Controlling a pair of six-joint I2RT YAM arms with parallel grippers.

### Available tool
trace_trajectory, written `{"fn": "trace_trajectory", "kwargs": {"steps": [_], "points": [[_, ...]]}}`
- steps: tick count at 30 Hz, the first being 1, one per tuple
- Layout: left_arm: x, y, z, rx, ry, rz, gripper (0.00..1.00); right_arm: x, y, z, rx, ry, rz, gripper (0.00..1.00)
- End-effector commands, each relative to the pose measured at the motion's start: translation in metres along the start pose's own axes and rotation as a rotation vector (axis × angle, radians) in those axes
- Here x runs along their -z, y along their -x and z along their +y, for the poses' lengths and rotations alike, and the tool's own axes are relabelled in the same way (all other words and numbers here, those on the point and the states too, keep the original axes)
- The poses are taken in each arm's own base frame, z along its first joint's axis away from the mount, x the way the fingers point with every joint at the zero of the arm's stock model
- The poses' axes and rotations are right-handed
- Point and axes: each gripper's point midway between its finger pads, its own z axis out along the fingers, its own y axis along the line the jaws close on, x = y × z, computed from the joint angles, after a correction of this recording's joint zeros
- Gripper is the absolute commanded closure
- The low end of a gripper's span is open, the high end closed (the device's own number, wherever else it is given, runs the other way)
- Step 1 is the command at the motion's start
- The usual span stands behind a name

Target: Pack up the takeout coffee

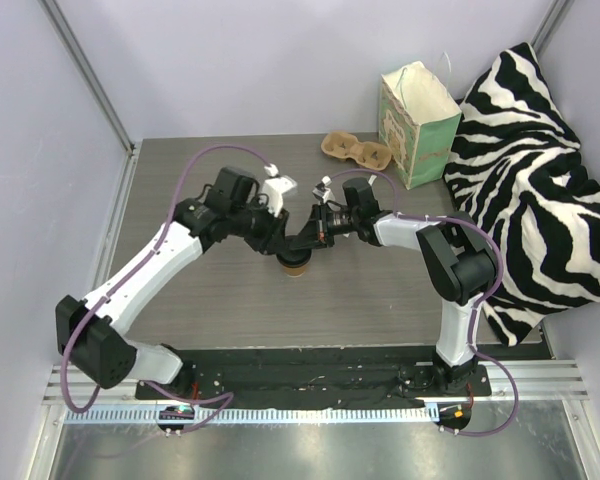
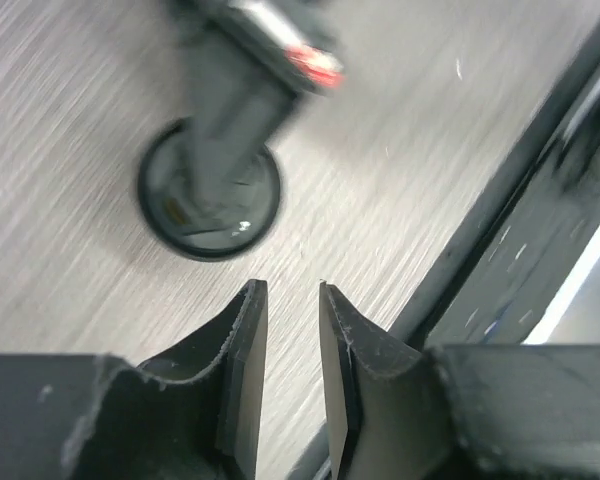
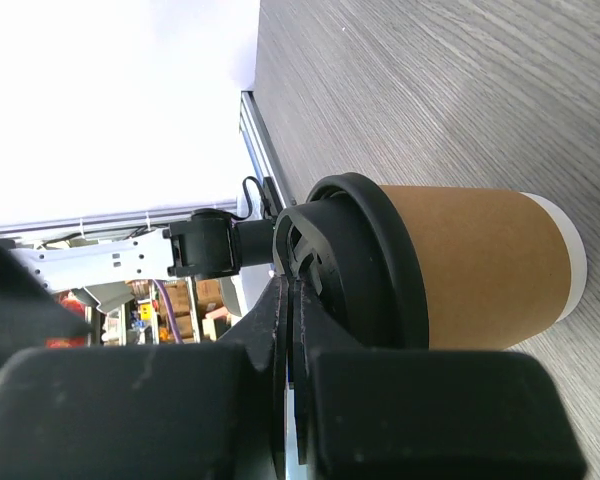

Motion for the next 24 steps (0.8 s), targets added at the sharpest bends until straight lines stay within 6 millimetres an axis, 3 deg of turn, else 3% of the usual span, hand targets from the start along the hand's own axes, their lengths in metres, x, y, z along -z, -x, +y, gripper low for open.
{"fn": "trace_trajectory", "kwargs": {"steps": [1, 5, 13, 19, 24], "points": [[-0.001, -0.018, -0.002, -0.293, 0.098, 0.131, 0.69, -0.006, -0.008, -0.045, -0.05, -0.138, -0.011, 0.99], [-0.021, -0.018, -0.001, -0.423, 0.129, 0.187, 0.68, -0.006, -0.008, -0.045, -0.053, -0.136, -0.007, 0.99], [-0.043, -0.003, -0.009, -0.617, 0.136, 0.153, 0.79, -0.006, -0.011, -0.046, -0.058, -0.134, 0.002, 0.99], [-0.05, -0.009, -0.013, -0.663, 0.083, 0.171, 0.79, -0.006, -0.011, -0.049, -0.065, -0.138, 0.002, 0.99], [-0.069, -0.022, -0.007, -0.666, 0.073, 0.201, 0.79, -0.007, -0.013, -0.052, -0.073, -0.14, 0.006, 0.99]]}}
